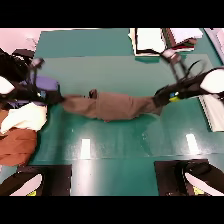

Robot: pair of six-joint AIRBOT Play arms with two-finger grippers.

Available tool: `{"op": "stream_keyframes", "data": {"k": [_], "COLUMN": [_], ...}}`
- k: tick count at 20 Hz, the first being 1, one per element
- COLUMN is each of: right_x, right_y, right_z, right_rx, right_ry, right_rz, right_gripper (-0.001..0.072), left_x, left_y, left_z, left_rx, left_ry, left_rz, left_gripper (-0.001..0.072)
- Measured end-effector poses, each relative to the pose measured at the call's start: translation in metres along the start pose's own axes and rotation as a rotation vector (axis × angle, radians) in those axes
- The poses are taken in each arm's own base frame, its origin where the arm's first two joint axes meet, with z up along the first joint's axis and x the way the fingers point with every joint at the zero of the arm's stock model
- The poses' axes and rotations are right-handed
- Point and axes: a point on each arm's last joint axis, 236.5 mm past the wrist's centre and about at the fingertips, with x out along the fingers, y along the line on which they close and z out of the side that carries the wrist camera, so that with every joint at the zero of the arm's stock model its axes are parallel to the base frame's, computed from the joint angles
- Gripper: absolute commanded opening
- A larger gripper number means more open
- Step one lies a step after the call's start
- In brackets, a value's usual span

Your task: Fold the shirts.

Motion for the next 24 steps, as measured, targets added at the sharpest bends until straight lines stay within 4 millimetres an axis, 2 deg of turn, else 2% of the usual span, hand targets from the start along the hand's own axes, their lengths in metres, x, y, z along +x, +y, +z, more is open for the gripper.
{"op": "stream_keyframes", "data": {"k": [1, 2, 3, 4, 5, 7, 8, 10, 14, 16, 18, 24], "right_x": [0.011, 0.018, 0.023, 0.025, 0.025, 0.020, 0.015, 0.003, -0.017, -0.019, -0.016, 0.002], "right_y": [0.001, 0.001, 0.001, -0.001, -0.003, -0.012, -0.017, -0.030, -0.052, -0.057, -0.058, -0.058], "right_z": [-0.013, -0.025, -0.034, -0.041, -0.047, -0.052, -0.053, -0.055, -0.059, -0.060, -0.060, -0.062], "right_rx": [0.004, 0.012, 0.019, 0.030, 0.046, 0.082, 0.105, 0.152, 0.222, 0.239, 0.250, 0.273], "right_ry": [0.041, 0.072, 0.093, 0.105, 0.111, 0.098, 0.082, 0.046, -0.004, -0.012, -0.003, 0.056], "right_rz": [0.003, 0.004, 0.002, 0.001, 0.000, -0.011, -0.017, -0.038, -0.075, -0.084, -0.073, -0.040], "right_gripper": [0.0017, 0.0019, 0.0073, 0.0318, 0.0434, 0.0448, 0.0448, 0.0448, 0.0448, 0.0447, 0.0447, 0.0447], "left_x": [0.008, 0.013, 0.016, 0.018, 0.019, 0.016, 0.012, 0.001, -0.021, -0.021, -0.006, 0.079], "left_y": [0.001, 0.002, 0.001, 0.000, -0.001, -0.005, -0.007, -0.014, -0.039, -0.052, -0.064, -0.081], "left_z": [-0.017, -0.030, -0.042, -0.049, -0.055, -0.053, -0.047, -0.023, 0.042, 0.063, 0.072, 0.075], "left_rx": [-0.005, -0.009, -0.011, -0.014, -0.016, -0.014, -0.010, -0.003, -0.011, 0.019, 0.070, 0.214], "left_ry": [0.048, 0.090, 0.123, 0.147, 0.165, 0.168, 0.153, 0.091, -0.108, -0.153, -0.141, 0.021], "left_rz": [-0.009, -0.018, -0.027, -0.037, -0.044, -0.055, -0.057, -0.065, -0.133, -0.166, -0.186, -0.169], "left_gripper": [0.0029, 0.0169, 0.0457, 0.0568, 0.0570, 0.0570, 0.0570, 0.0569, 0.0568, 0.0568, 0.0570, 0.0570]}}
